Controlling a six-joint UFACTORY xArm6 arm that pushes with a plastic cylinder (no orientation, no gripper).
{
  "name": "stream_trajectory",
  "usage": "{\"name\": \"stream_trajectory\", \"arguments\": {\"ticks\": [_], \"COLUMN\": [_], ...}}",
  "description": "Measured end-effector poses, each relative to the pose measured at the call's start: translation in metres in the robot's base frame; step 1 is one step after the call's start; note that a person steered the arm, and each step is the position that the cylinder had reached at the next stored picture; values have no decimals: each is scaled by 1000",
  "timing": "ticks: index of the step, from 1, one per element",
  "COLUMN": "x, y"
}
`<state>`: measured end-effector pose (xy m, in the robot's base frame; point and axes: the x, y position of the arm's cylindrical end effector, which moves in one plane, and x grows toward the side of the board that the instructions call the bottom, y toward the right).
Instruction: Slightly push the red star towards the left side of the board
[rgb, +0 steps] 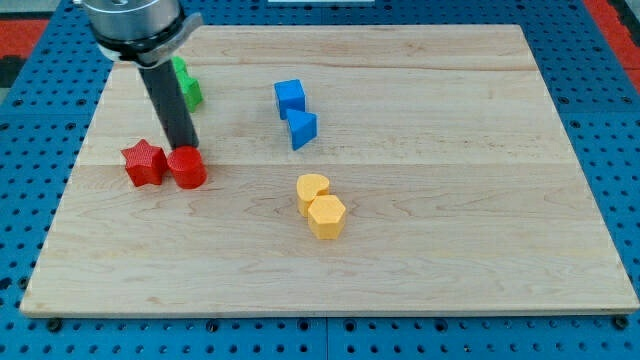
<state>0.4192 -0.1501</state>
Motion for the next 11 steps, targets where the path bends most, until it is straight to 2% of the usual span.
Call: {"name": "stream_trajectory", "arguments": {"ticks": [2, 3, 7, 8, 9, 10, 11], "x": [-7, -6, -19, -23, -26, -58, -89], "y": [42, 33, -106, -91, -29, 12, 19]}}
